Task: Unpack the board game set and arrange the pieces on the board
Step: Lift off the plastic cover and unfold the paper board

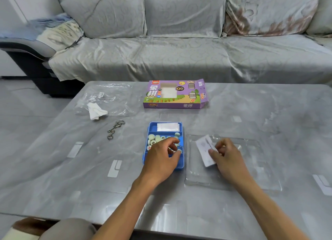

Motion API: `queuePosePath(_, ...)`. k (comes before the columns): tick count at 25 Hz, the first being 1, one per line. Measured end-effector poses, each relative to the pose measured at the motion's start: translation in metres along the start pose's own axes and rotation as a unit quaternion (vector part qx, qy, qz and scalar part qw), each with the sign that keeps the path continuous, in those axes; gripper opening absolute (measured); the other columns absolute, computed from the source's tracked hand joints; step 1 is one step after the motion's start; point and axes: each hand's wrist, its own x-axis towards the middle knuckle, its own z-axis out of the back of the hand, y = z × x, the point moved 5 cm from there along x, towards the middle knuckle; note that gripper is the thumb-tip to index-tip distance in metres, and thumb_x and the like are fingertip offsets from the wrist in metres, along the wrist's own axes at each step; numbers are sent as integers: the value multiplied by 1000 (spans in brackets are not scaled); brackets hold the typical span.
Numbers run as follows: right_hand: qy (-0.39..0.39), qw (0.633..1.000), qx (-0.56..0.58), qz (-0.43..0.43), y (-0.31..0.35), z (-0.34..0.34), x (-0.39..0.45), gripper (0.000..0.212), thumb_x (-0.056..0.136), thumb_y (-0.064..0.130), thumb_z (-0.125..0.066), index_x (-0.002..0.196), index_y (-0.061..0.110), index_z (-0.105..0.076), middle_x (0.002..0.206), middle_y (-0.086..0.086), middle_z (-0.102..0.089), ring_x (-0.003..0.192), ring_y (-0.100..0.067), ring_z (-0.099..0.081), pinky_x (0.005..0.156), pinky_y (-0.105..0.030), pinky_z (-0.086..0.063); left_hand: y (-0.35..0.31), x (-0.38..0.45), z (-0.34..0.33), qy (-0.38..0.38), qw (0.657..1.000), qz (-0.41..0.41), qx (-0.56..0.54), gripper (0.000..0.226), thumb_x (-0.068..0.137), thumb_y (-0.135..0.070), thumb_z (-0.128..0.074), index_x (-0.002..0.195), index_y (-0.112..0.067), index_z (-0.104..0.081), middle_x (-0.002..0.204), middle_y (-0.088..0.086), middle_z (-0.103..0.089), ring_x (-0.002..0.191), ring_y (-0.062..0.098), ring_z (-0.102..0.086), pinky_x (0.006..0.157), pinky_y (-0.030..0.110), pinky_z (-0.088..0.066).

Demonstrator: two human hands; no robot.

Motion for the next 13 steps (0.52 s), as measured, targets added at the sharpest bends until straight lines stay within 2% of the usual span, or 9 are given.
queuePosePath(3, 56, 968, 243, -19, 31, -15, -24, 11, 93, 4, -58, 92, 10, -49, 61, 4, -67, 50, -9, -56, 43, -15, -40, -9, -2, -9, 99, 982, 46, -151, 20, 92, -35, -62, 106, -23, -70, 97, -14, -71, 86, 2, -66, 78, 23, -56)
queuePosePath(5, 79, 957, 278, -18, 38, -28, -35, 14, 89, 0, -63, 90, 7, -50, 65, -3, -69, 45, -9, -53, 44, -19, -43, -12, -3, -6, 82, 971, 66, -215, 11, 92, -26, -63, 94, -18, -72, 91, -9, -73, 79, 3, -68, 73, 29, -59)
queuePosePath(7, 69, 971, 231, -1, 35, -35, -37, 14, 85, 4, -70, 89, 8, -57, 78, -7, -70, 54, -13, -57, 51, -26, -48, -6, 1, 10, 20, 973, 96, -208, 12, 92, -20, -63, 83, -17, -70, 83, -9, -72, 72, 4, -68, 69, 35, -59)
queuePosePath(9, 57, 991, 119, 39, 31, -38, -33, 13, 84, 13, -72, 87, 19, -62, 82, 3, -68, 61, -9, -60, 57, -27, -50, 11, 11, 45, -59, 970, 119, -205, 17, 91, -18, -62, 77, -12, -69, 78, 2, -72, 67, 15, -66, 64, 38, -55)
queuePosePath(10, 52, 995, 36, 73, 31, -39, -33, 14, 83, 17, -71, 86, 25, -61, 82, 9, -67, 62, -5, -59, 60, -25, -49, 24, 17, 72, -112, 966, 120, -199, 18, 90, -16, -62, 74, -11, -69, 73, 6, -70, 63, 16, -60, 61, 34, -49)
queuePosePath(12, 44, 983, -105, 147, 32, -43, -36, 16, 83, 22, -68, 85, 32, -56, 85, 16, -64, 69, -2, -57, 62, -21, -43, 62, 31, 127, -202, 958, 139, -146, 19, 88, -12, -60, 72, -17, -70, 67, 1, -64, 61, 13, -51, 59, 27, -42)
queuePosePath(13, 45, 974, -134, 174, 32, -46, -37, 17, 83, 21, -68, 87, 33, -55, 88, 16, -63, 74, -3, -57, 63, -20, -41, 89, 36, 154, -231, 954, 163, -100, 17, 87, -11, -61, 78, -18, -73, 71, 2, -67, 64, 15, -55, 60, 28, -44)
